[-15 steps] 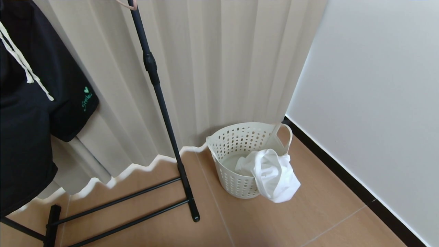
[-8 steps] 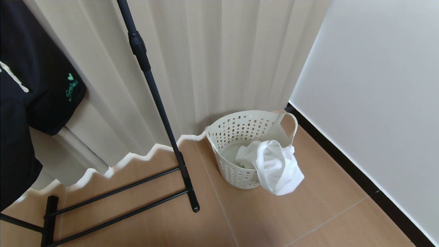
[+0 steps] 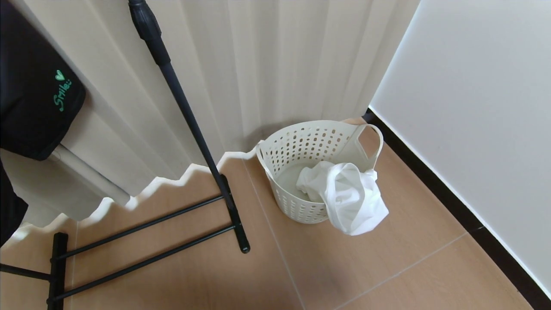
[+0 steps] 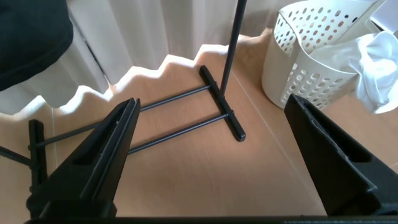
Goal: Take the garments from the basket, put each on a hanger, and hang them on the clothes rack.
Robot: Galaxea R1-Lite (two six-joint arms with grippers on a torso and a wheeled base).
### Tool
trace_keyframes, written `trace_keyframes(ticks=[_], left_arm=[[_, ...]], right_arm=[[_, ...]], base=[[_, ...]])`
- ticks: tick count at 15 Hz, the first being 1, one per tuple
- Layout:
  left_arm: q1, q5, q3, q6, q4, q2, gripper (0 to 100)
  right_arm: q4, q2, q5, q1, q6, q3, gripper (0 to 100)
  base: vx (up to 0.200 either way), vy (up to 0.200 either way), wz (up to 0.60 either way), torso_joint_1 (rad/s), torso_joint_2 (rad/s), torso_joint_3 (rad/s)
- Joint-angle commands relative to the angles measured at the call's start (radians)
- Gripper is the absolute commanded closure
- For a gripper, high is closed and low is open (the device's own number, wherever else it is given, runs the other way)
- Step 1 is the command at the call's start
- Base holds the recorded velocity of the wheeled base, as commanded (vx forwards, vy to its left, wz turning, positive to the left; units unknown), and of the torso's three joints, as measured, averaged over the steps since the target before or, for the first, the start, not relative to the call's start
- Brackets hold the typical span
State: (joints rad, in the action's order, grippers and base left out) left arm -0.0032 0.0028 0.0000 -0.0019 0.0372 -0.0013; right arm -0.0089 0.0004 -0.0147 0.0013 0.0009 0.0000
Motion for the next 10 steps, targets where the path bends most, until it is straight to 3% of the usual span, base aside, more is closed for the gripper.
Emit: trace_keyframes(ticks=[1,4,6,8,9,10], left_arm=[[0.000,-0.001,0.000,-0.001,0.000,0.001,0],[0.000,0.003,0.000,-0.006,0.001,0.001,0],[0.000,0.002,0.000,-0.006,0.001,0.001,0],[0.000,0.000,0.000,-0.006,0.001,0.001,0],[0.000,0.000,0.000,-0.004,0.001,0.001,0],[0.000,0.000,0.000,-0.004,0.001,0.001,0]], right_arm=[[0.000,0.000,-0.001,0.000,-0.001,0.000,0],[0.012,0.015,-0.002,0.002,-0.013,0.000,0],[0.023,0.173,-0.002,0.008,-0.004,-0.006,0],[0.023,0.308,-0.008,0.074,-0.005,-0.006,0],[0.009,0.418,-0.007,0.146,-0.004,-0.015,0],[0.007,0.426,-0.005,0.151,-0.004,-0.017,0]], base=[[0.000,0.000,0.00,0.012,0.00,-0.193],[0.000,0.000,0.00,0.002,0.00,-0.198],[0.000,0.000,0.00,0.000,0.00,-0.110],[0.000,0.000,0.00,0.000,0.00,0.000],[0.000,0.000,0.00,0.000,0.00,0.000],[0.000,0.000,0.00,0.000,0.00,0.000]])
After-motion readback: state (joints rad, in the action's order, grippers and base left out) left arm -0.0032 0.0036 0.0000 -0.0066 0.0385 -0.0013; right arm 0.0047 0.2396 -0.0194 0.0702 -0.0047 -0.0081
